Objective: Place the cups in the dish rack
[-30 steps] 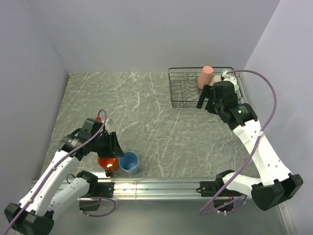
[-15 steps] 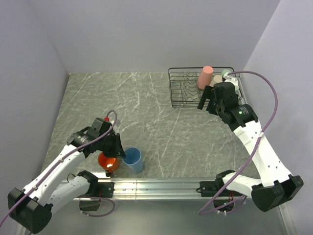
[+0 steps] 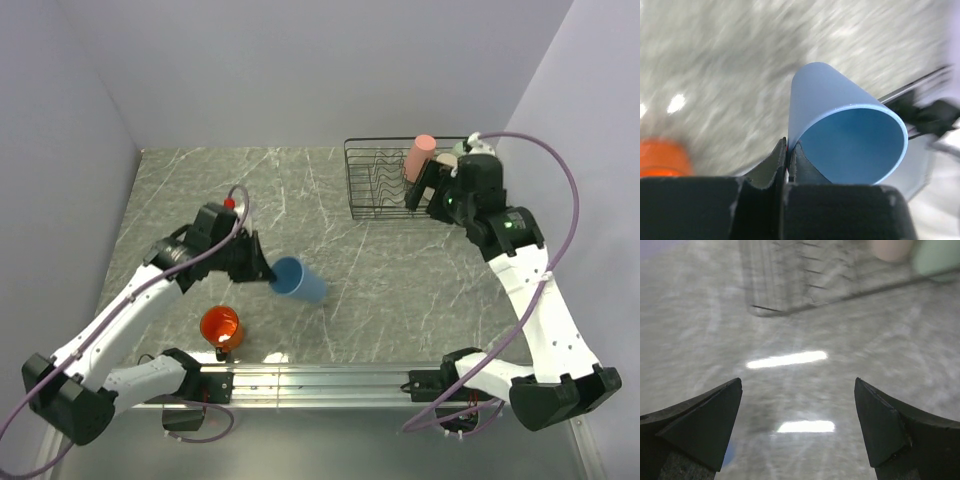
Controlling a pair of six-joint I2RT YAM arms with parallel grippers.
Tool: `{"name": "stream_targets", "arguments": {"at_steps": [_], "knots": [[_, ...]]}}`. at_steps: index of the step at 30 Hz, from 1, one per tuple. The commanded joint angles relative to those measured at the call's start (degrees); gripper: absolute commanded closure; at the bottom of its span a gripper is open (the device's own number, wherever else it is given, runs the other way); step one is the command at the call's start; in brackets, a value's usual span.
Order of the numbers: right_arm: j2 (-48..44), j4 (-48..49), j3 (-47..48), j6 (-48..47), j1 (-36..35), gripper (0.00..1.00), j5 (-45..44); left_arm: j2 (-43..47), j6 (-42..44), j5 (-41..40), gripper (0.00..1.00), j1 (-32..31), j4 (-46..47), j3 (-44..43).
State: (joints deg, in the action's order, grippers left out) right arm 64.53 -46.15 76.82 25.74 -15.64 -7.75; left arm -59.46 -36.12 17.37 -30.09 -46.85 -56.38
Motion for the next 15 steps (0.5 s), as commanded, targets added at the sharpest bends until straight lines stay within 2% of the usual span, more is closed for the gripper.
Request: {"name": "stream_targets", "arguments": {"at_steps": [1,4,5,6,7,8,9,11,13,15], "knots": [[0.9,6.2,8.3,0.9,1.2,0.0,18.1,-4.7,-3.9,6.3,1.0,1.5,12.1,-7.0],[2.3,11.5,10.6,7.5,2.8,0.0,30.7,-7.8,-9.5,14.3,1.0,4.7,23.4,-9.7],[2.3,15.9,9.2,10.5,3.4,0.0,33.1,-8.0,-13.8,16.3,1.0,5.6,31.7,-9.7],[1.7,19.4,7.5,17.6,5.0,0.0,39.2,-8.0,-16.4,20.0,1.0,7.4,36.4,-8.7],[1.4,23.2,5.7,21.6,5.7,0.0,41.7,-7.6,-19.3,21.6,1.0,8.4,41.3,-7.7],[1.1,30.7,2.1,25.5,6.1,0.0,43.6,-7.3,-22.3,23.1,1.0,9.3,46.4,-6.6],[0.9,34.4,0.5,31.9,6.2,0.0,45.6,-7.1,-28.3,25.3,1.0,11.1,56.8,-4.1],[1.2,39.9,-1.3,35.2,6.2,0.0,47.4,-7.2,-34.3,27.3,1.0,12.5,66.4,-1.9],[2.3,39.0,-1.4,35.4,6.2,0.0,47.3,-8.1,-40.9,28.9,1.0,13.5,76.9,0.5],[3.7,38.9,-1.7,36.6,6.1,0.0,48.5,-9.3,-44.6,29.5,1.0,13.5,81.7,1.6]]}}
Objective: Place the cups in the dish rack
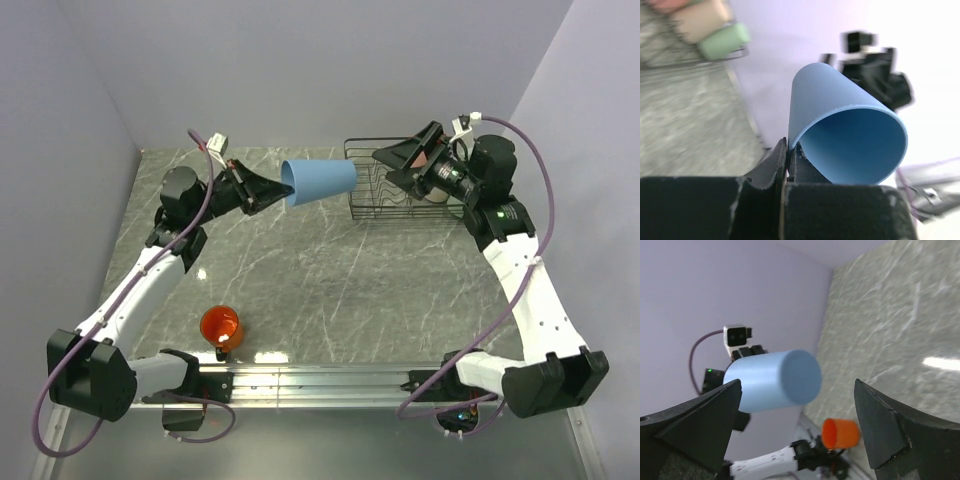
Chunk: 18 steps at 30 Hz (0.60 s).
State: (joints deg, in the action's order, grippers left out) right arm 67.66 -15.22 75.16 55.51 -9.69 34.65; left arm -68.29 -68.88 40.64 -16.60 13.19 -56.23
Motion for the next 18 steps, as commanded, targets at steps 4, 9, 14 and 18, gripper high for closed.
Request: {"name": "stream_targets", "arguments": {"at_steps": [4,9,14,18], "knots": [[2.1,16.8,-2.9,14.2,-1.1,0.0,9.1,-1.7,-16.1,5.1,1.0,0.0,30.1,4.6],[4.9,20.4,-1.5,17.9,-3.8,0.0,10.2,-4.6,-20.7,2.4,1.0,-0.4,39.8,7.1],[7.2,21.7,0.7,19.9,-5.6,0.0,10.9,-6.8,-19.1,0.9,1.0,-1.9,39.3,5.8],[8.2,22.8,0.9,21.4,-6.7,0.0,11.2,-8.5,-19.2,-0.5,1.0,-3.2,40.1,5.2]]}}
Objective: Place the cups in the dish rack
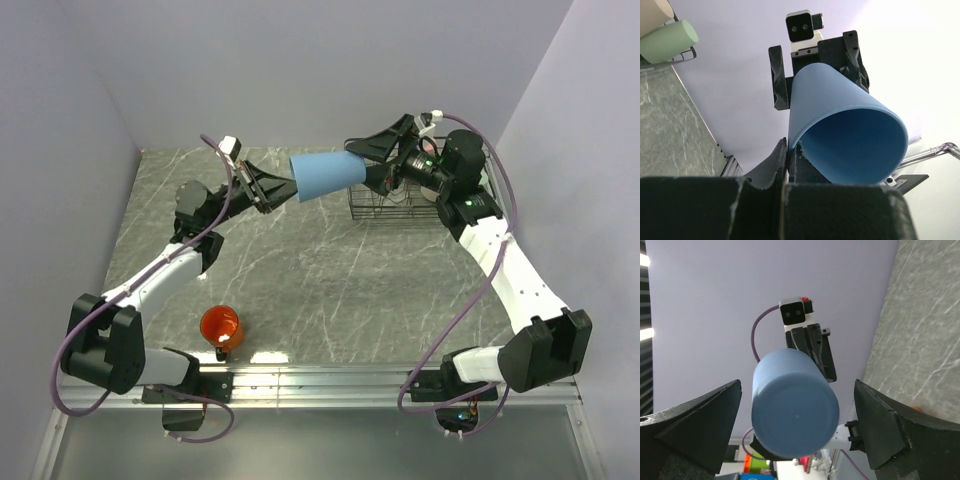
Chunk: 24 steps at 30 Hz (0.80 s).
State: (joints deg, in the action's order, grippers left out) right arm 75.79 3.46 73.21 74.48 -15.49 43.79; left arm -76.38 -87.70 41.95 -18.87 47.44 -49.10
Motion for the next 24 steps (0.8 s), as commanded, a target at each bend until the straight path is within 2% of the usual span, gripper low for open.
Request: {"name": "stream_targets", "arguments": {"at_steps": [1,5,8,9,11,12,14,15,16,17,19,20,22,24], "knots": [[0.1,4.4,2.8,2.6,-1.0,0.0,2.1,-0.6,-0.3,-2.0,1.0,-1.1,5.9,-2.0],[-0.6,4.6,2.4,2.8,-1.4,0.04,1.7,-1.7,0.0,-2.8,1.0,-2.3,5.9,-2.0],[-1.0,4.9,1.9,3.2,-1.4,0.28,1.4,-2.0,0.8,-3.5,1.0,-3.1,4.8,-2.1],[-0.9,5.2,1.8,3.5,-1.4,0.43,1.4,-2.0,1.2,-3.8,1.0,-3.4,4.1,-2.1],[-0.9,5.3,1.8,3.7,-1.4,0.57,1.2,-1.8,2.8,-5.2,1.0,-4.1,1.6,-2.3],[-0.9,5.2,1.8,3.6,-1.4,0.69,1.1,-1.7,3.5,-5.5,1.0,-4.5,0.4,-2.5],[-0.7,3.5,2.5,2.4,-1.4,0.82,0.9,-1.8,5.2,-6.0,0.99,-5.1,-3.0,-3.3],[-0.6,2.6,2.9,1.6,-1.2,0.93,0.8,-1.8,5.8,-6.0,0.97,-5.3,-4.4,-3.7],[-0.6,1.6,3.3,1.0,-1.2,0.97,0.4,-1.8,6.3,-5.8,0.91,-5.3,-5.7,-4.0],[-0.6,-0.9,4.4,-0.7,-1.0,1.0,0.2,-1.8,7.6,-5.7,0.77,-5.2,-9.4,-4.6],[-0.5,-2.8,5.3,-2.1,0.8,1.0,-0.1,-1.1,9.5,-5.9,0.62,-5.3,-14.3,-5.0],[-0.5,-4.7,6.0,-3.5,1.7,1.0,-0.2,-0.7,12.2,-6.0,0.47,-5.3,-17.0,-5.6],[-0.4,-8.9,7.1,-5.5,5.2,1.0,-0.2,0.5,15.0,-6.2,0.36,-5.3,-24.4,-5.7],[-0.3,-13.5,8.3,-10.5,7.9,1.0,-1.1,2.1,18.9,-6.5,0.32,-5.3,-31.1,-4.6]]}}
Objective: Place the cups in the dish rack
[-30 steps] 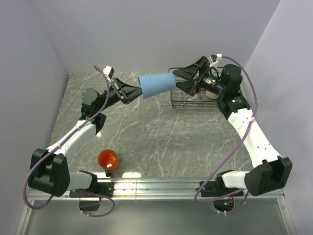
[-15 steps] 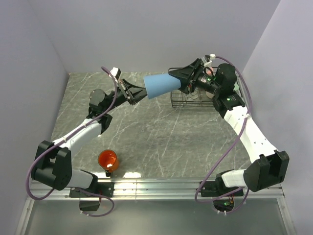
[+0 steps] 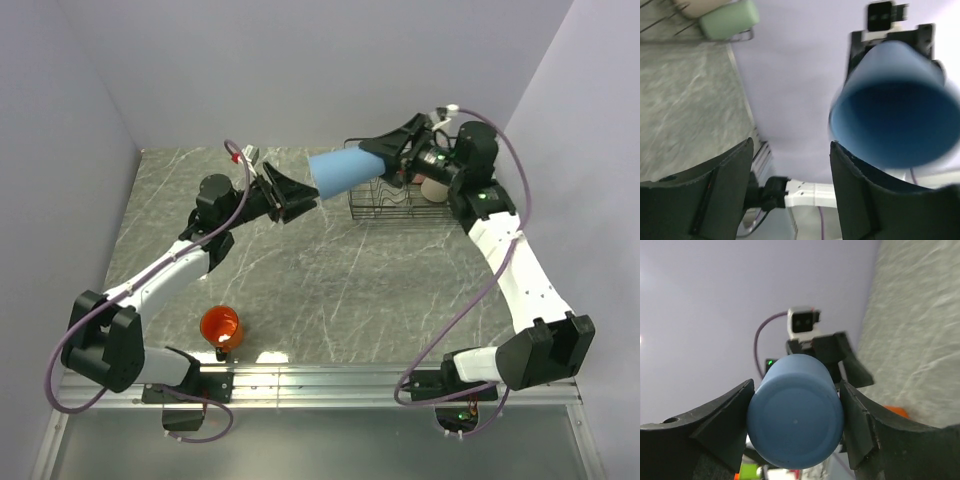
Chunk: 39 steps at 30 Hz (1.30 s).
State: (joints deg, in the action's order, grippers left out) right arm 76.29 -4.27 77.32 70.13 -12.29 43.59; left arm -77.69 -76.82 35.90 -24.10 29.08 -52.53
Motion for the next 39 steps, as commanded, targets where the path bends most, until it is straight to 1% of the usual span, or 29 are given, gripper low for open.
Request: {"name": "stream_targets", "arguments": {"at_steps": [1,2,3,4,5,6,7,8,9,11,12,14,15,17,18,22,28,33,35,39], "knots": [[-0.8,-8.3,4.9,-8.0,7.3,1.0,-2.6,4.1,9.2,-0.9,0.32,-0.1,-15.0,-0.6],[-0.5,-13.0,6.4,-11.9,8.6,1.0,-3.8,5.1,11.6,-1.7,0.31,-0.1,-17.2,0.8],[-0.4,-15.4,7.2,-13.6,9.6,1.0,-5.3,7.0,12.4,-2.4,0.31,-0.1,-19.1,1.6],[-0.3,-17.3,7.8,-15.2,10.6,1.0,-6.8,7.9,13.3,-4.1,0.31,-0.1,-23.2,2.4],[0.2,-21.3,9.3,-18.4,12.0,1.0,-10.9,9.9,15.0,-4.6,0.32,-0.1,-24.4,3.9],[0.6,-23.7,10.6,-20.1,12.0,1.0,-13.2,10.9,15.6,-5.0,0.32,-0.1,-25.5,4.6],[1.2,-25.9,11.7,-21.7,13.6,1.0,-15.2,11.7,16.0,-6.0,0.32,-0.1,-28.2,5.2],[3.0,-30.0,14.6,-24.7,14.4,1.0,-20.7,12.4,17.0,-6.5,0.34,-0.1,-28.9,5.9],[4.0,-32.1,16.2,-26.0,14.7,1.0,-23.4,13.5,17.7,-6.8,0.34,-0.1,-31.5,6.0],[7.5,-36.2,20.1,-28.5,15.1,1.0,-28.4,15.3,19.2,-6.4,0.35,-0.1,-33.4,6.6],[8.7,-37.0,21.2,-29.1,15.4,1.0,-32.2,15.8,19.6,-6.6,0.35,-0.1,-34.5,6.5],[11.8,-39.3,24.4,-30.4,15.3,1.0,-36.2,17.1,21.3,-7.3,0.36,-0.1,-37.8,5.7],[12.6,-39.7,25.2,-30.7,15.4,1.0,-40.3,17.4,21.9,-7.5,0.36,-0.1,-38.9,5.3],[14.3,-39.9,26.0,-32.1,15.3,1.0,-43.5,18.3,23.2,-8.3,0.37,-0.1,-41.4,4.2],[14.8,-39.9,26.0,-32.7,15.3,1.0,-47.7,18.5,23.6,-8.6,0.37,-0.1,-43.3,3.8],[16.3,-37.6,23.5,-35.1,15.2,1.0,-53.5,20.3,24.4,-9.3,0.38,-0.1,-46.7,3.6],[19.3,-34.1,22.3,-36.6,14.8,1.0,-57.4,22.9,25.7,-11.1,0.39,-0.1,-52.9,2.4],[21.6,-32.4,21.3,-38.0,12.6,1.0,-62.7,25.6,25.6,-12.5,0.39,0.0,-56.1,2.4],[22.7,-31.3,20.2,-38.4,10.3,1.0,-63.6,26.9,25.2,-13.1,0.4,-0.1,-57.5,2.7],[24.3,-29.8,18.2,-37.7,9.0,1.0,-66.1,29.5,24.6,-14.5,0.4,-0.1,-60.5,3.0]]}}
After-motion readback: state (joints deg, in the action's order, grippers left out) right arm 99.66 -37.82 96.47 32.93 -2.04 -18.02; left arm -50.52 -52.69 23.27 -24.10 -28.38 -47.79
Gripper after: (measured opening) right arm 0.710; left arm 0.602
